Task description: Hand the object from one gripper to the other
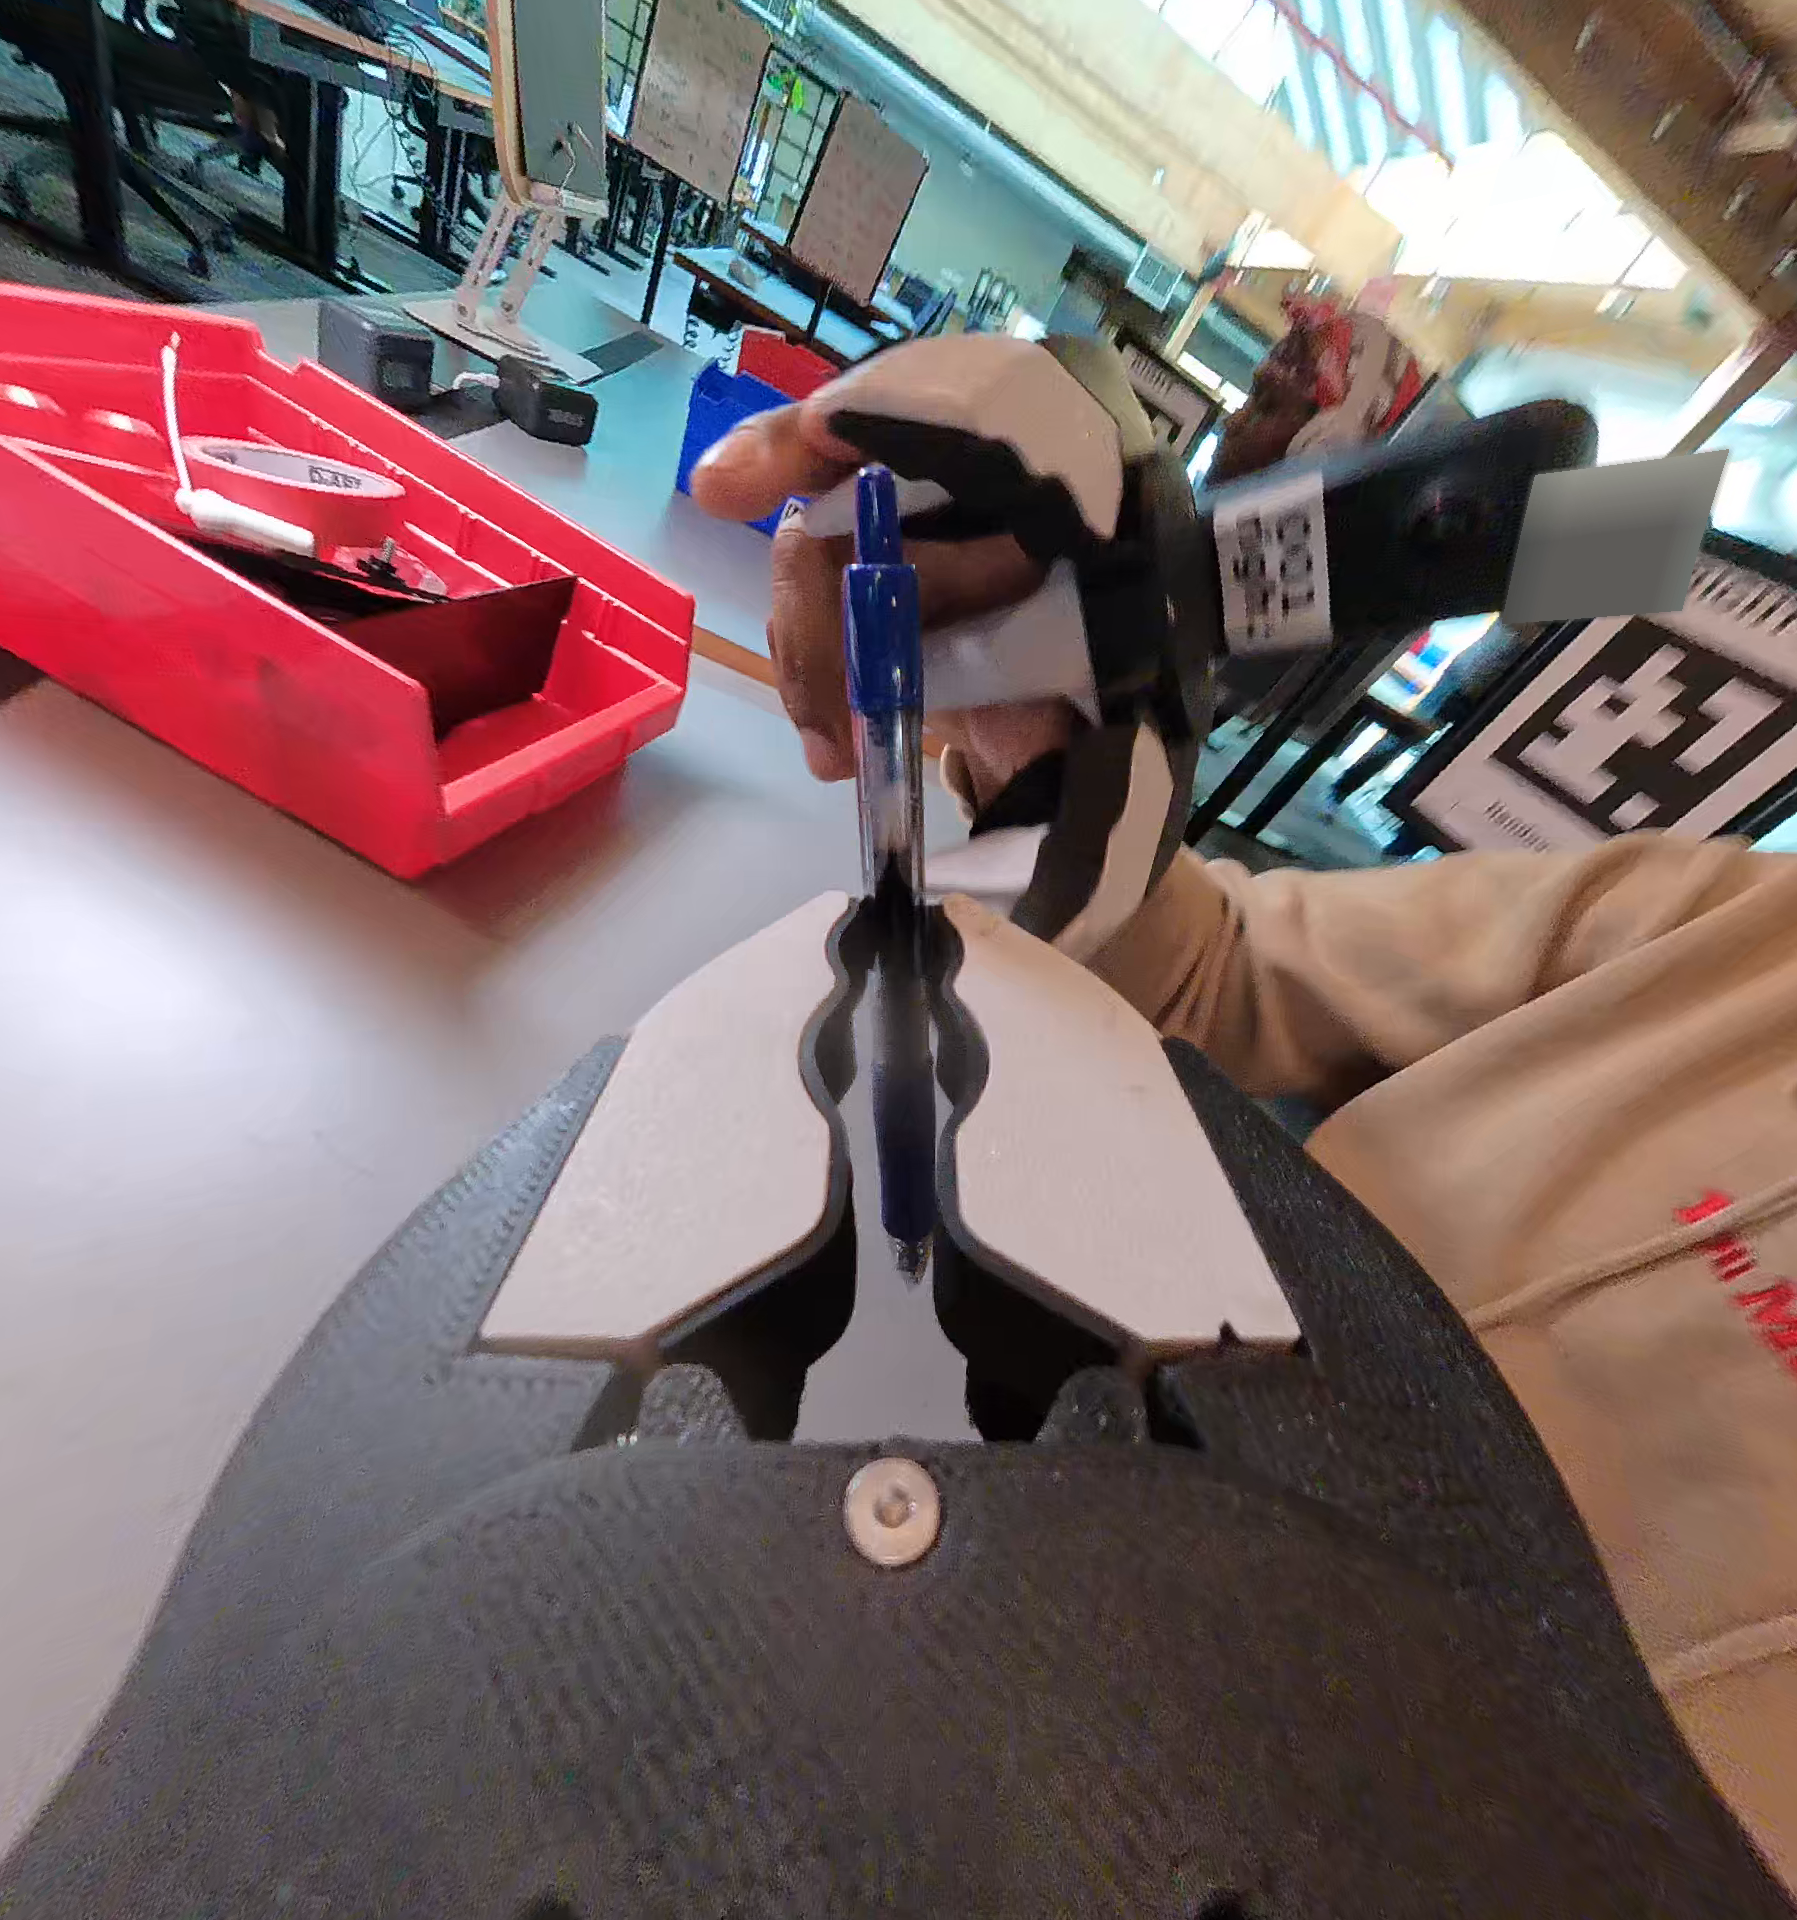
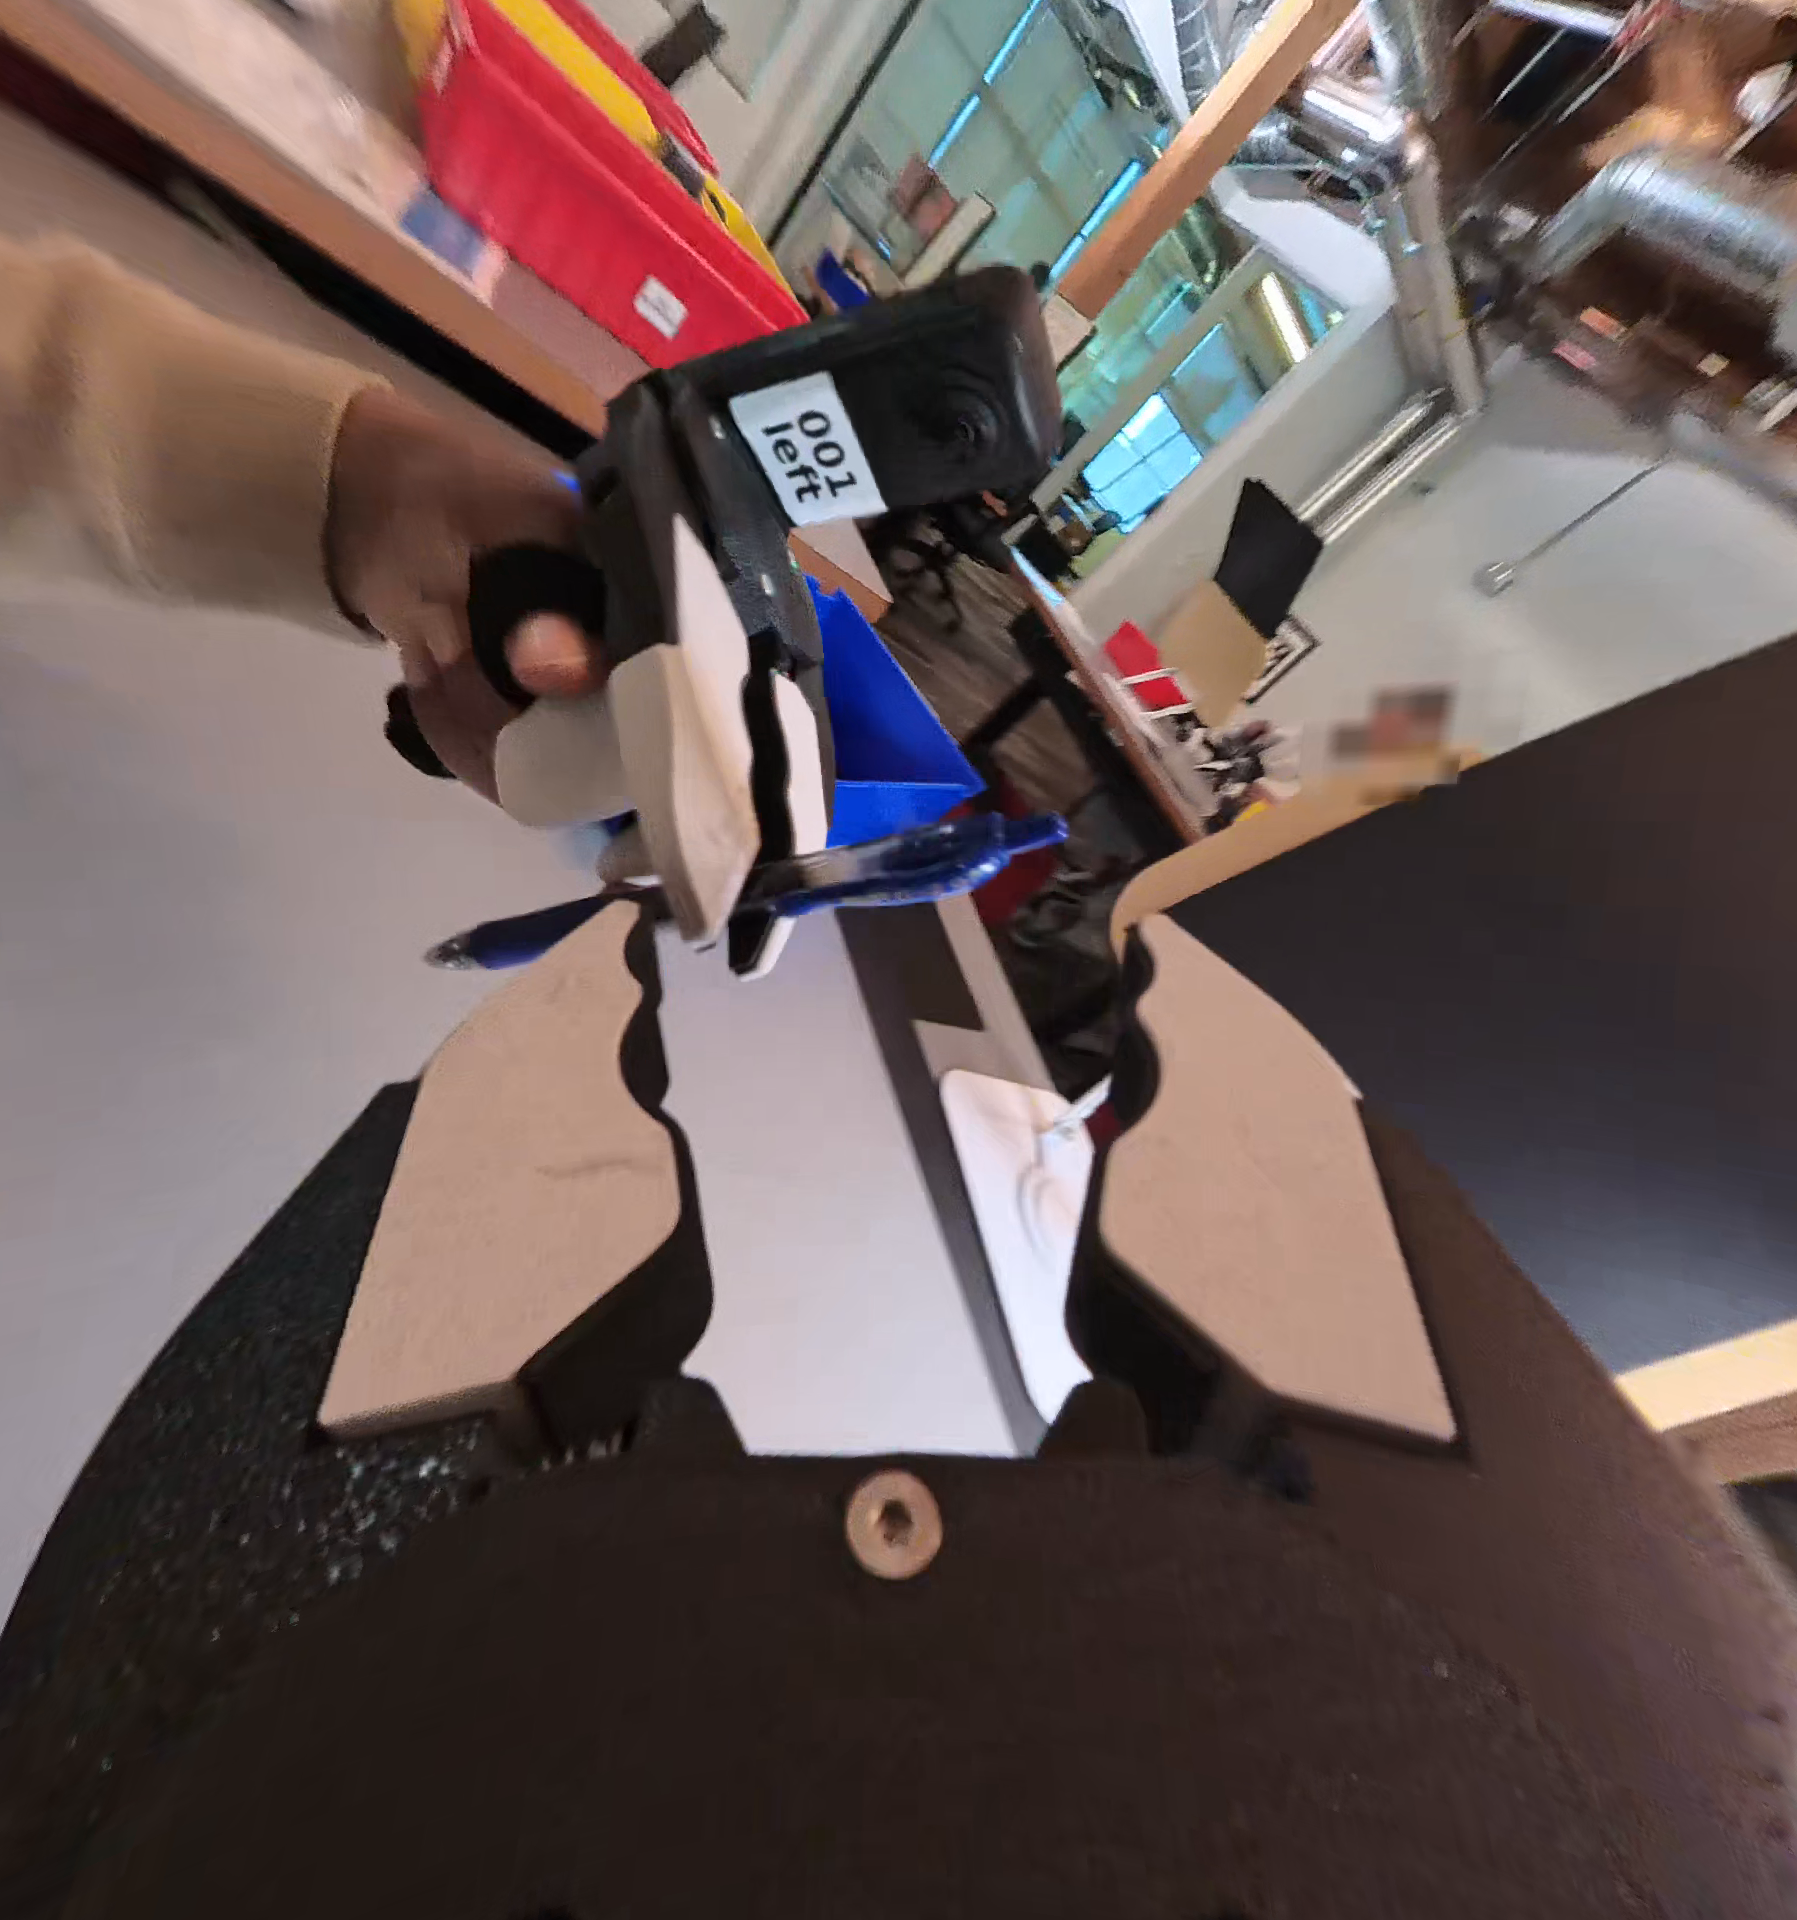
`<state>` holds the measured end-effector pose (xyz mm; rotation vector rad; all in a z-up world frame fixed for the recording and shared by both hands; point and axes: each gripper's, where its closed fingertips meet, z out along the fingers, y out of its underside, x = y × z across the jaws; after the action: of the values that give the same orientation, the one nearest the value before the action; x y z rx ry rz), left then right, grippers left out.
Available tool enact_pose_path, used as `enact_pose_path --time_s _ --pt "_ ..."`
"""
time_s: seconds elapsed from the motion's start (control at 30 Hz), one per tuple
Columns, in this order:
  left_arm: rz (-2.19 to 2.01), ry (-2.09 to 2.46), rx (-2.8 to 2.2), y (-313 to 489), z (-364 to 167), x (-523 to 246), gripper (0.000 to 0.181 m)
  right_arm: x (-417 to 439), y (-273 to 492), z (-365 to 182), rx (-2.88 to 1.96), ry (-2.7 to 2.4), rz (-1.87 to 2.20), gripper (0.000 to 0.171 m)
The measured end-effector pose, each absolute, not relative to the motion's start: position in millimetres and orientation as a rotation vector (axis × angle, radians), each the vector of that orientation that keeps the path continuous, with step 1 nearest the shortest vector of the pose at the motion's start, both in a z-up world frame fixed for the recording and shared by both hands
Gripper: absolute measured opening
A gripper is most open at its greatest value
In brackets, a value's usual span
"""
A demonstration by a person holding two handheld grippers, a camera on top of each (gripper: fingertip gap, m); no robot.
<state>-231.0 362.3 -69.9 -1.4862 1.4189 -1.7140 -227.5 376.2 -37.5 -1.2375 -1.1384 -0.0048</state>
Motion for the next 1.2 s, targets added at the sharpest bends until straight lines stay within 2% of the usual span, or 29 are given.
enact_pose_path --time_s 0.17,0.27,0.8,1.2 --pt "-1.939 1.309 -1.532 362 -57 -235 0.01 -253 376 -47 -1.176 -1.218 -0.156 0.115" --pt "-1.972 1.332 -1.54 357 -56 -237 0.01 -260 377 -48 -1.172 -1.21 -0.144 0.125" --pt "-2.071 1.123 -1.458 359 -31 -230 0.01 -263 384 -30 -1.203 -1.022 -0.073 0.146" --pt "-2.055 1.172 -1.486 349 -32 -228 0.01 -266 381 -29 -1.153 -1.062 -0.175 0.146"
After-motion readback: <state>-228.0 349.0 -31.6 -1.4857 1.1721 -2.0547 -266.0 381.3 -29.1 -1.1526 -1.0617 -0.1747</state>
